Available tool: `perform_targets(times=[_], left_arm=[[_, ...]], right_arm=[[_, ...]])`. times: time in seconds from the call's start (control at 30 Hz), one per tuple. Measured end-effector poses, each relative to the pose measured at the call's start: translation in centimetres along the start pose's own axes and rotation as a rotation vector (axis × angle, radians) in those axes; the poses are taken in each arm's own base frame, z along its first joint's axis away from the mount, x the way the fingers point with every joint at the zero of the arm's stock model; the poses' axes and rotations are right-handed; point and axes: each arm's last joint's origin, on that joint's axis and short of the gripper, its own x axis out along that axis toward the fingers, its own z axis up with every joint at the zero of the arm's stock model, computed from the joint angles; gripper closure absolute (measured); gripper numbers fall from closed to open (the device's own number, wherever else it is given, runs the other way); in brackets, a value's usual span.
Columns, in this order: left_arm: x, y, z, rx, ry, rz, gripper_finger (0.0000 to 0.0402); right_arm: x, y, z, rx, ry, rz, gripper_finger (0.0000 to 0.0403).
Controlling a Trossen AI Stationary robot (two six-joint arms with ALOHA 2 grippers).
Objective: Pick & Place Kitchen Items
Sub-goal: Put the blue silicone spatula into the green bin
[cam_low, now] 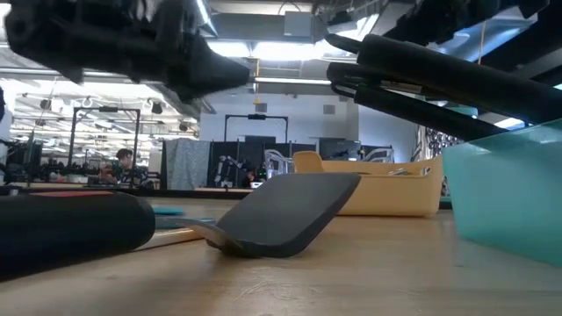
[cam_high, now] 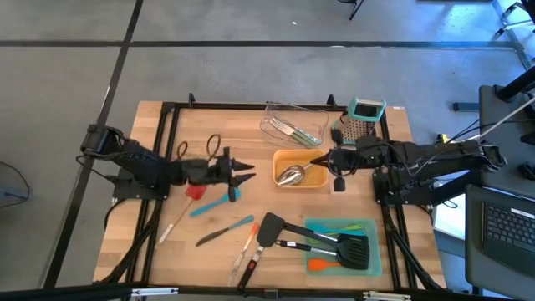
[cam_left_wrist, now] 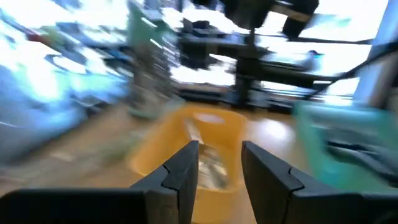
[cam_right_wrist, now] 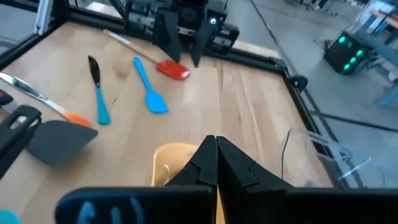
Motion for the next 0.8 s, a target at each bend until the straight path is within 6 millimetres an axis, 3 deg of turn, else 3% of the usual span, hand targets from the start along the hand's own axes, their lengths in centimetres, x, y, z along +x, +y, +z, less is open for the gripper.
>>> perform_targets(times=[0.1,0.2,0.37,0.63,0.8], left_arm=[[0.5,1.7,-0.3,-0.142,0.053,-0.149,0.0286],[1.1,1.6,-0.6,-0.152,0.197,-0.134,0.0286],[1.6,1.3,-0.4,-0.151,0.592,-0.027,0.0285],[1.3,-1.4,1.6,-0.149,0.802,-0.032,0.0285],[0.2,-2.5,1.1,-0.21,0.922,-0.014,0.0285]], right_arm=[[0.0,-0.4,-0.4,0.01,0.027,0.009,0.0403],[0.1,-0.7,-0.8,0.019,0.057,0.03,0.0403],[0.0,-1.0,-1.1,0.031,0.075,0.054,0.0403],[0.0,-1.0,-1.1,0.029,0.075,0.052,0.0403],[0.2,-1.5,-1.1,0.028,0.069,0.027,0.0403]])
